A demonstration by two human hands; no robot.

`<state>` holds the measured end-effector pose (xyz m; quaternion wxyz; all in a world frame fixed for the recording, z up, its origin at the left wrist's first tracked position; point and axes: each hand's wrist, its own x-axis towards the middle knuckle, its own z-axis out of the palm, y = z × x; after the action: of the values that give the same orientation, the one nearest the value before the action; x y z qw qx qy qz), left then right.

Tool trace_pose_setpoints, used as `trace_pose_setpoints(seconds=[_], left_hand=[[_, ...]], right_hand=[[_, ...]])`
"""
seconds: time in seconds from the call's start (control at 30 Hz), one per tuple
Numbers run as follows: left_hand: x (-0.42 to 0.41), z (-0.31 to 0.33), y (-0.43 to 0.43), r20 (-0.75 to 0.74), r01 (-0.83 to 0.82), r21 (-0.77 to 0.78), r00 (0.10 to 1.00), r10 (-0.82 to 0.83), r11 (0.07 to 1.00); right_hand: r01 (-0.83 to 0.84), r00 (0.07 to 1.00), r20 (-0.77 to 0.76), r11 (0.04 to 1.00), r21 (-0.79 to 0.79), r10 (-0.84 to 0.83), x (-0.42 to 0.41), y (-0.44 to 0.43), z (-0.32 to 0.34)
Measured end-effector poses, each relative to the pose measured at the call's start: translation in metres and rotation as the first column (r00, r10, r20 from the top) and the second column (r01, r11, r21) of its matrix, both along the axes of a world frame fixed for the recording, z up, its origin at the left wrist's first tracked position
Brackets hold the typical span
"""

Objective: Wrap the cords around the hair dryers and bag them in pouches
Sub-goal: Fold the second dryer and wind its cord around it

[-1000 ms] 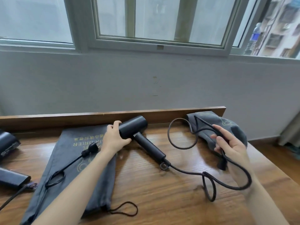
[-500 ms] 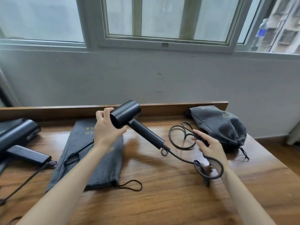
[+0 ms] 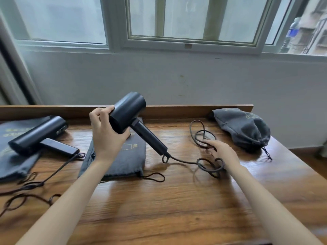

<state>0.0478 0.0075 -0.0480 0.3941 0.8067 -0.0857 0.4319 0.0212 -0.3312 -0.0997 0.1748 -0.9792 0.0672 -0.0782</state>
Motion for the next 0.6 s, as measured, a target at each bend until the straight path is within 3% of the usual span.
trace_pose_setpoints(seconds=[0.1, 0.17, 0.3, 0.37, 0.43, 0.5, 0.6], left_hand=[[-0.003, 0.01, 0.012, 0.027, -0.026, -0.014, 0.999, 0.027, 1.0], [-0.007, 0.014, 0.012, 0.03, -0.028, -0.009, 0.999, 0.028, 1.0], [-0.015, 0.009, 0.004, 0.042, -0.006, 0.022, 0.999, 0.005, 1.0], [-0.02, 0.005, 0.0, 0.03, 0.013, -0.003, 0.999, -0.012, 1.0], [-0.023, 0.002, -0.003, 0.013, 0.032, -0.072, 0.999, -0.031, 0.997], [-0.028, 0.001, -0.006, -0.006, 0.063, -0.161, 0.998, -0.065, 0.985], [-0.037, 0.001, -0.006, -0.055, 0.126, -0.23, 0.988, -0.142, 0.965]], right_hand=[[0.027, 0.993, -0.111, 0.998, -0.061, -0.034, 0.006, -0.007, 0.006], [0.033, 0.995, -0.09, 0.999, 0.003, -0.033, 0.009, 0.001, 0.028], [-0.042, 0.953, 0.295, 0.944, 0.327, -0.06, -0.006, 0.035, 0.104], [-0.204, 0.929, 0.367, 0.9, 0.385, 0.053, -0.016, 0.066, 0.129], [-0.345, 0.932, 0.203, 0.904, 0.254, 0.299, -0.02, 0.104, 0.124], [-0.425, 0.902, -0.005, 0.891, 0.16, 0.431, -0.019, 0.136, 0.098], [-0.478, 0.878, 0.113, 0.855, 0.202, 0.465, -0.016, 0.153, 0.063]])
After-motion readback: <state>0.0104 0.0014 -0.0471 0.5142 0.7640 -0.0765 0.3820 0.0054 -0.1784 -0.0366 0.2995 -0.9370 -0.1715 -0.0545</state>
